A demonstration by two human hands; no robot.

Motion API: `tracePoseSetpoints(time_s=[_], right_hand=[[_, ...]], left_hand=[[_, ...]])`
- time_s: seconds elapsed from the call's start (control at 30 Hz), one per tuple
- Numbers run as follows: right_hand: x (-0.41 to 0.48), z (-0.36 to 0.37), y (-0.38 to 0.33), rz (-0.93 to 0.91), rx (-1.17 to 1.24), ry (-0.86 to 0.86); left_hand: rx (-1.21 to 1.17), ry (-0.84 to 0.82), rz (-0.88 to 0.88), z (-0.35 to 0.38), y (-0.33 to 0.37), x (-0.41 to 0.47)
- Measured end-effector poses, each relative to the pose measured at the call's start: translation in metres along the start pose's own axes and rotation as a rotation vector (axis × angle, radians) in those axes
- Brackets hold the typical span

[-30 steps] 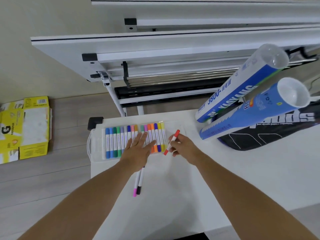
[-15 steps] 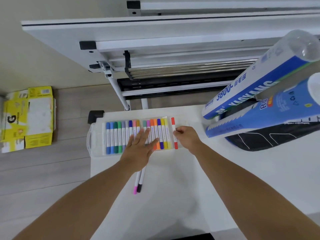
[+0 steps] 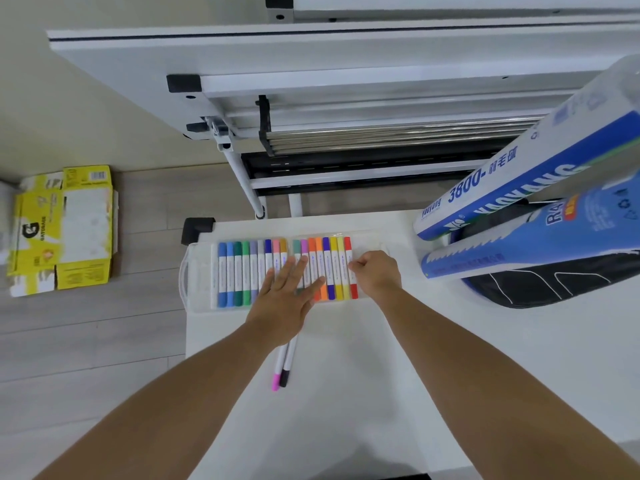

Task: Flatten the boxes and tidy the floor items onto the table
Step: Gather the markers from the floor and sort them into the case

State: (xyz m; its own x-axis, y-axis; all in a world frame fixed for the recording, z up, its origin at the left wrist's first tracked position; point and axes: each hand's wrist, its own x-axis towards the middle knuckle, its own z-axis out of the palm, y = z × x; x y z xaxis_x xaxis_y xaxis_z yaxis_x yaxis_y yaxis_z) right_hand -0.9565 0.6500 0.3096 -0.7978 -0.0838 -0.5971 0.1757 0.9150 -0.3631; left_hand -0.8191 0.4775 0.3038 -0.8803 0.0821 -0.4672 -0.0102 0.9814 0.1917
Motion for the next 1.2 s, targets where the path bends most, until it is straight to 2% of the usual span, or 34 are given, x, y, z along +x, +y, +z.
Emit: tracePoseSetpoints(time_s=[0.23,0.4,0.53,0.63,0.7,0.8,1.03,1.2], right_hand=[[-0.004,0.001,-0.008,0.038,-0.136,0.074],[-0.045,0.010,-0.014,-0.198,-0.173,0.140],[-0.089,0.045,-0.022,-0.352,-0.173,-0.026],[-0.111,0.078,-0.026,-0.321,-0.245,-0.191],[-0.118,0.094,-0.026,-0.283,-0.284,-0.231],[-0.122,0.105,-0.027,-0.212,-0.254,-0.234],[-0.121,0.095,-0.021,-0.206,-0.202,-0.276],[-0.124,0.096,-0.027,-0.169,-0.267,-0.215]], left_hand=[[-0.018,0.001,0.017,-0.001,-0.003,-0.001],[-0.055,0.005,0.026,-0.008,-0.017,-0.019],[-0.075,0.032,-0.049,-0.006,-0.042,-0.043],[-0.044,0.017,-0.083,-0.004,-0.059,-0.059],[-0.022,0.008,-0.087,-0.002,-0.065,-0.066],[-0.008,-0.005,-0.087,0.000,-0.069,-0.069],[-0.039,0.001,-0.106,0.002,-0.061,-0.066],[-0.073,0.011,-0.097,0.004,-0.061,-0.062]])
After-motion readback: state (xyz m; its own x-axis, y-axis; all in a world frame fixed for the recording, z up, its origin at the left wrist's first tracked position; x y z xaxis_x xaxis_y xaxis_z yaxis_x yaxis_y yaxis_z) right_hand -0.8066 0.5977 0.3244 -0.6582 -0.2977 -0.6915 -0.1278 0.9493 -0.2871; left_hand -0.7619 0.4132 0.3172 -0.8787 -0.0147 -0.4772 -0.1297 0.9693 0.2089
